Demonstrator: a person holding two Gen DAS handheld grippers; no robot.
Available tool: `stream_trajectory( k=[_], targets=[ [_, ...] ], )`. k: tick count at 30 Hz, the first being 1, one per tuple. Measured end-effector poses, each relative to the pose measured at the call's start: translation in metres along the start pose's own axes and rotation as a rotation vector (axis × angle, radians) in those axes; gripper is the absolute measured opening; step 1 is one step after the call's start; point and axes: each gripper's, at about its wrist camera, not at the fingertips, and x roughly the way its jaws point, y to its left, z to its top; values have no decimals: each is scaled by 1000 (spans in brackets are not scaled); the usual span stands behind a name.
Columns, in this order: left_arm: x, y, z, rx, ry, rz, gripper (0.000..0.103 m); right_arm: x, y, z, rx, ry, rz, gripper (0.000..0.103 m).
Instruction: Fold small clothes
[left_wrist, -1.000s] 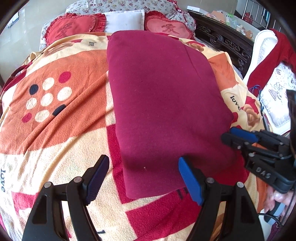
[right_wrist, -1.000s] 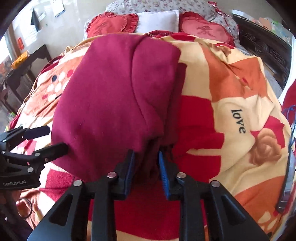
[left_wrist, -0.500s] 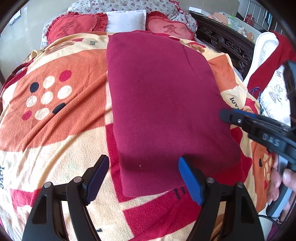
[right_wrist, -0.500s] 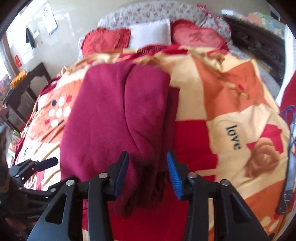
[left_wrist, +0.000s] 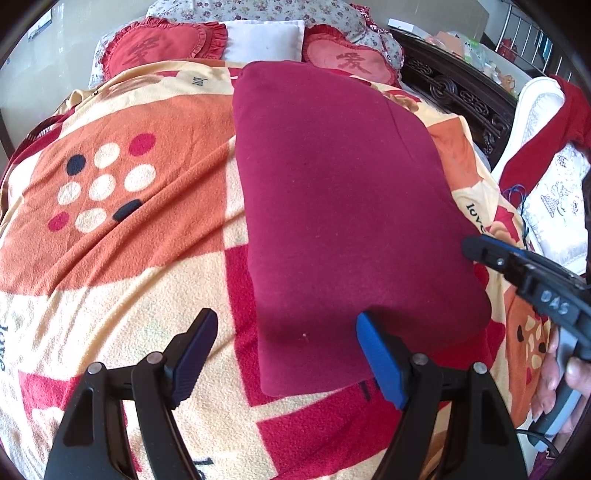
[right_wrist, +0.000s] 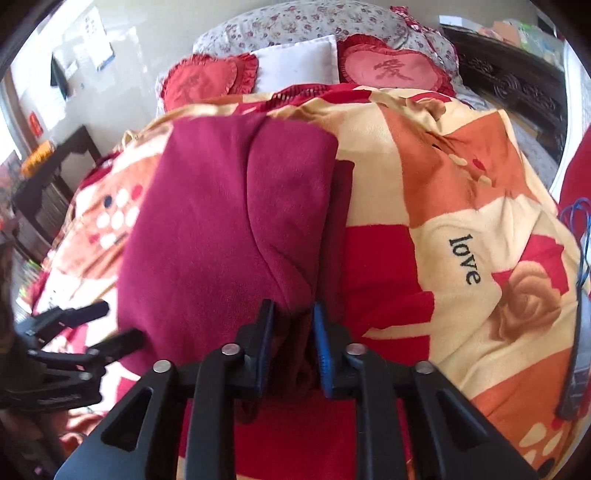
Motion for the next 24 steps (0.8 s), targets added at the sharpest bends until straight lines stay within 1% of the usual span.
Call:
stream_trajectory(
  k=[1,2,3,4,6,10,11,12,14,15,16,18,20,22,24],
  targets=[
    [0,0,0,-3,-1,-2,82,-4,-2,1,20,-14,1,19],
    [1,1,1,-7,-1,-5,83,-7,-4,2,37,-25,2,22],
    [1,2,2,-14,0,-8,84,-8,-5,4,50,-33,5,27],
    [2,2,2,-17,0,-10,84,-10,-7,5,67,-43,15,30],
    [3,3,4,-20,2,-14,85,-11,-7,9,86,-50,37,31],
    [4,4,12,-15,0,-35,85,2,-5,18,88,-31,59,38],
    [5,5,15,-20,1,-49,86,9,-6,20,88,-18,68,39],
    [5,9,20,-36,2,-83,87,14,-7,22,92,-7,73,41],
    [7,15,29,-68,1,-135,94,26,-13,26,112,9,96,41],
    [9,20,34,-88,-3,-159,95,31,-18,28,130,10,115,43],
    [12,24,40,-108,-7,-178,97,35,-23,29,151,8,136,47],
    [20,29,50,-135,-3,-198,97,45,-32,33,184,15,178,51],
    [29,31,56,-153,8,-224,97,54,-38,35,205,22,224,53],
    [41,33,62,-171,28,-249,97,62,-40,37,209,24,261,57],
    [53,34,65,-177,49,-275,97,69,-41,39,208,22,291,59]
  ],
)
